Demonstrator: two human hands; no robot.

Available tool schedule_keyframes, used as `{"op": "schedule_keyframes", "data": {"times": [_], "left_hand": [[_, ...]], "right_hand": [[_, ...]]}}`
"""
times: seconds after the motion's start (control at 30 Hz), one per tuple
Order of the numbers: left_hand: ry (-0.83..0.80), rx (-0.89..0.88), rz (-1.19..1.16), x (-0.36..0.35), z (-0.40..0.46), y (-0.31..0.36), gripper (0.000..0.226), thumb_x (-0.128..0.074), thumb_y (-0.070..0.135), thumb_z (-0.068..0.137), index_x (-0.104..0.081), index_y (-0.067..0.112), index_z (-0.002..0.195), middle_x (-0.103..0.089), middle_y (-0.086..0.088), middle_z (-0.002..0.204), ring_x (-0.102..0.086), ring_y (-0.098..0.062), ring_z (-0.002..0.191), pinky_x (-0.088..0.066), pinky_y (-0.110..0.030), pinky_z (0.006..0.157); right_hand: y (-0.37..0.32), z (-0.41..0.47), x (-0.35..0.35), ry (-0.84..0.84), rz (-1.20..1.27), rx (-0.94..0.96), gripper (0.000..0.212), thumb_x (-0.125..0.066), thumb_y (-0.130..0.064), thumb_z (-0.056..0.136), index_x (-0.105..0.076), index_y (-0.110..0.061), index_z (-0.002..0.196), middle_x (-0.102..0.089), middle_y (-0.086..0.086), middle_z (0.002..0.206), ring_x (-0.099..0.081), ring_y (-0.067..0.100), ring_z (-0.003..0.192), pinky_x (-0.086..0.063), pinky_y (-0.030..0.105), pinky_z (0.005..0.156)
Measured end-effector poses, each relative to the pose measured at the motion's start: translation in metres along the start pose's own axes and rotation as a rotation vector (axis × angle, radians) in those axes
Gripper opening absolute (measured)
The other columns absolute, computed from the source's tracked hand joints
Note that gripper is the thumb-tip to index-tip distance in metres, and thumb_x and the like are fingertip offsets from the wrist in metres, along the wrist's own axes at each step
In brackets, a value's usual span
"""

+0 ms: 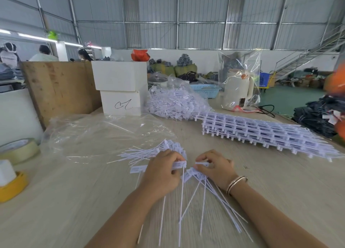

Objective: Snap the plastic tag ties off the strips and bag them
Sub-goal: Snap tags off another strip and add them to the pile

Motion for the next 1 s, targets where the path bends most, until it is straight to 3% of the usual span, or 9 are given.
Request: {"op": "schedule_keyframes", "data": {"times": [0.1, 0.23, 0.33, 0.5, 0.6, 0.7, 0.83, 0.9, 1.0], "left_hand": [[-0.005, 0.001, 0.031, 0.000, -0.001, 0.001, 0.035, -0.049, -0.001, 0.080, -0.061, 0.020, 0.105, -0.058, 0.005, 0.105, -0.050, -0.016, 0.103, -0.040, -0.035, 0.091], [-0.012, 0.054, 0.043, -0.002, 0.001, 0.001, 0.045, -0.047, 0.002, 0.085, -0.049, 0.021, 0.126, -0.056, -0.001, 0.119, -0.052, -0.017, 0.111, -0.044, -0.037, 0.093], [0.010, 0.047, 0.047, -0.003, 0.003, 0.007, 0.047, -0.048, 0.002, 0.085, -0.042, 0.016, 0.130, -0.056, -0.007, 0.119, -0.053, -0.022, 0.108, -0.046, -0.037, 0.090], [0.043, -0.138, 0.125, -0.007, 0.004, 0.027, 0.047, -0.053, 0.005, 0.081, -0.047, 0.008, 0.127, -0.058, -0.007, 0.115, -0.054, -0.023, 0.103, -0.043, -0.032, 0.085], [0.013, -0.176, 0.134, -0.008, 0.004, 0.032, 0.038, -0.056, 0.012, 0.080, -0.052, 0.013, 0.118, -0.061, -0.002, 0.111, -0.056, -0.020, 0.099, -0.041, -0.030, 0.084], [-0.026, -0.160, 0.153, -0.002, 0.003, 0.023, 0.038, -0.052, 0.008, 0.079, -0.055, 0.019, 0.115, -0.063, 0.002, 0.109, -0.057, -0.019, 0.096, -0.043, -0.037, 0.085], [-0.040, -0.137, 0.243, 0.000, 0.001, 0.010, 0.040, -0.058, 0.015, 0.082, -0.051, 0.021, 0.121, -0.060, 0.005, 0.117, -0.054, -0.018, 0.105, -0.040, -0.036, 0.090], [-0.003, -0.152, 0.251, 0.001, 0.002, 0.011, 0.028, -0.062, 0.023, 0.084, -0.055, 0.020, 0.111, -0.062, 0.005, 0.107, -0.057, -0.017, 0.098, -0.042, -0.036, 0.087], [0.064, -0.192, 0.242, 0.004, 0.002, 0.014, 0.012, -0.064, 0.023, 0.084, -0.061, 0.018, 0.094, -0.065, 0.006, 0.092, -0.059, -0.017, 0.084, -0.042, -0.033, 0.074]], "right_hand": [[-0.004, -0.003, 0.003, 0.062, -0.006, 0.031, 0.013, -0.065, -0.040, 0.083, -0.059, -0.040, 0.095, -0.051, -0.019, 0.103, -0.049, 0.002, 0.097, -0.018, 0.027, 0.082], [-0.016, -0.010, 0.013, 0.227, 0.017, 0.144, 0.007, -0.061, -0.033, 0.087, -0.061, -0.038, 0.092, -0.051, -0.021, 0.097, -0.047, -0.001, 0.092, -0.018, 0.026, 0.078], [-0.023, -0.013, 0.013, 0.283, 0.024, 0.167, 0.009, -0.058, -0.034, 0.089, -0.066, -0.033, 0.090, -0.053, -0.019, 0.095, -0.046, -0.001, 0.095, -0.018, 0.028, 0.077], [-0.028, -0.012, -0.004, 0.079, -0.009, 0.152, 0.041, -0.048, -0.062, 0.083, -0.071, -0.028, 0.084, -0.056, -0.019, 0.098, -0.046, 0.004, 0.103, -0.018, 0.030, 0.081], [-0.026, -0.009, -0.007, -0.014, 0.194, 0.167, 0.015, -0.061, -0.029, 0.088, -0.072, -0.019, 0.084, -0.062, -0.006, 0.095, -0.053, 0.012, 0.095, -0.033, 0.038, 0.092], [-0.024, -0.009, 0.000, 0.019, 0.540, 0.096, 0.012, -0.060, -0.003, 0.086, -0.067, -0.009, 0.078, -0.058, 0.005, 0.085, -0.055, 0.014, 0.080, -0.041, 0.028, 0.082], [-0.025, -0.009, -0.003, -0.020, 0.549, 0.098, 0.013, -0.057, 0.002, 0.087, -0.067, -0.004, 0.081, -0.057, 0.011, 0.087, -0.054, 0.011, 0.075, -0.042, 0.013, 0.072], [-0.026, -0.009, -0.005, -0.047, 0.520, 0.117, 0.010, -0.059, 0.001, 0.087, -0.068, 0.000, 0.082, -0.057, 0.011, 0.086, -0.054, 0.009, 0.073, -0.042, 0.010, 0.069], [-0.030, -0.010, -0.006, -0.068, 0.459, 0.156, 0.009, -0.063, -0.003, 0.085, -0.066, -0.010, 0.080, -0.057, 0.003, 0.079, -0.053, 0.003, 0.071, -0.040, 0.009, 0.067]]}}
Point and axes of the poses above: each hand's wrist, its own z-axis towards the middle knuckle, its own x-axis out of the back of the hand, y = z × x, the point moved 6 cm from there along z, towards the middle knuckle
